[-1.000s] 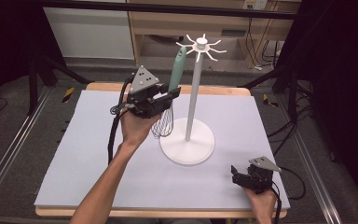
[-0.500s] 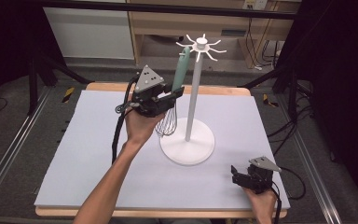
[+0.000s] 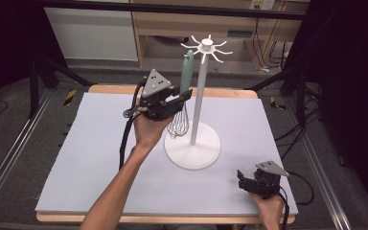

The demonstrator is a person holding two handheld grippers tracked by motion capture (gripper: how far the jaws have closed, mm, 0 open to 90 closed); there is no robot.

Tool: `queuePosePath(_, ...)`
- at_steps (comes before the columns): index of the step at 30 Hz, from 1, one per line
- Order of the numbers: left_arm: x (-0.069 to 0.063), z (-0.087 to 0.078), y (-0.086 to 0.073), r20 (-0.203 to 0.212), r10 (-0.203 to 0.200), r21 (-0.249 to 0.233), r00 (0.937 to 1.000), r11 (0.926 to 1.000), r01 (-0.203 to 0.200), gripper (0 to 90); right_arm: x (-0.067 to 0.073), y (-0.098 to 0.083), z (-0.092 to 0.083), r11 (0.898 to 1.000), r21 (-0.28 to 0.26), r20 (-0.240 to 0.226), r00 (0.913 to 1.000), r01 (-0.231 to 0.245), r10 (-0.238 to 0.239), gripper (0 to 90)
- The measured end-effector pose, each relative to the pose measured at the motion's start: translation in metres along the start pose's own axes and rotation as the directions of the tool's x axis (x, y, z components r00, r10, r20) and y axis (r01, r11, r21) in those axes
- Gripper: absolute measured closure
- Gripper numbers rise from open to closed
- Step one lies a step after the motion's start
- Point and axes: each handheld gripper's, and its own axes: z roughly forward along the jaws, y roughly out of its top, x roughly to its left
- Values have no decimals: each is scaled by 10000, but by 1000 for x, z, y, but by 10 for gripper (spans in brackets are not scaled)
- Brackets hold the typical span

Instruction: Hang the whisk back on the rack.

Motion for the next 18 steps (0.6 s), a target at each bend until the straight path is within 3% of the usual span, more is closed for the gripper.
queuePosePath(18,0,2,-3,-116,101,-198,9999,9998,-103,658,1,0,0,10000,20,-9,10000,25,-25,110)
